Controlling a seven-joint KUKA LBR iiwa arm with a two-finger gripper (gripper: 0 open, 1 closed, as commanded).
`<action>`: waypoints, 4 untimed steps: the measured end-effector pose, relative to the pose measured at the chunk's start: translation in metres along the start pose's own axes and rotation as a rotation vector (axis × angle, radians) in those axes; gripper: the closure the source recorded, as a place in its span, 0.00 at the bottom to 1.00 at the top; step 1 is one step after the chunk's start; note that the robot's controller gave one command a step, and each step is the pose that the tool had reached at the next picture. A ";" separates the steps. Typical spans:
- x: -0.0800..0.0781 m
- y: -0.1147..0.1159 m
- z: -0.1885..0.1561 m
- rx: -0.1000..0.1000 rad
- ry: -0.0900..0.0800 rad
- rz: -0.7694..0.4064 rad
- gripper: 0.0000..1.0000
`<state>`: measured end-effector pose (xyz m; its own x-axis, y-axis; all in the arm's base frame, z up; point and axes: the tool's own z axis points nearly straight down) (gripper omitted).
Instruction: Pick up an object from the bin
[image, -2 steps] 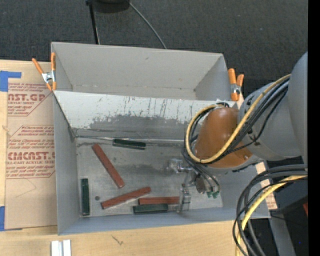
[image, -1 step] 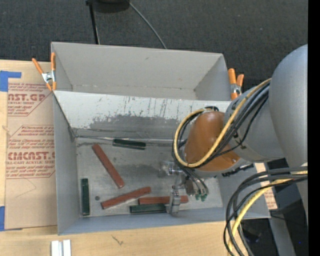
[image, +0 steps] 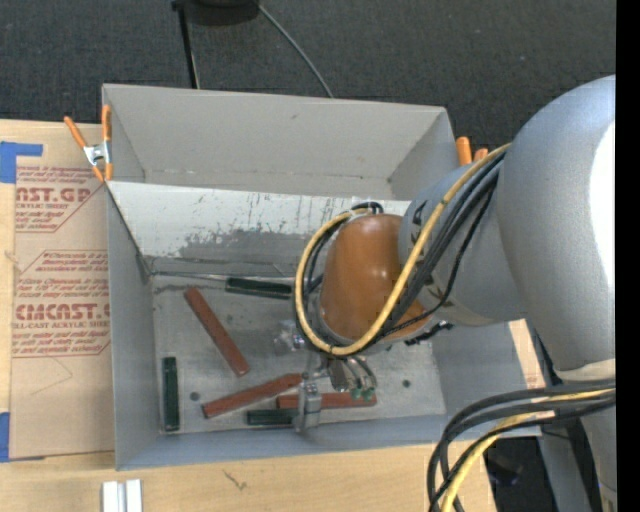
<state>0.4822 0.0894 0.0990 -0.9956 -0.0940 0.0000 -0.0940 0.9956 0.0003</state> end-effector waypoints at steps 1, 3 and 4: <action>-0.007 -0.017 0.028 0.000 -0.002 -0.101 0.00; -0.005 0.062 0.028 -0.003 -0.003 -0.159 1.00; -0.005 0.062 0.027 -0.002 -0.002 -0.159 1.00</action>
Offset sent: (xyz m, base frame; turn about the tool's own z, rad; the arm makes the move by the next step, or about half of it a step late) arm -0.0015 0.0600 -0.0290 -0.1564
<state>0.4808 0.1518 0.0720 -0.9682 -0.2502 -0.0022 -0.2502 0.9682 0.0023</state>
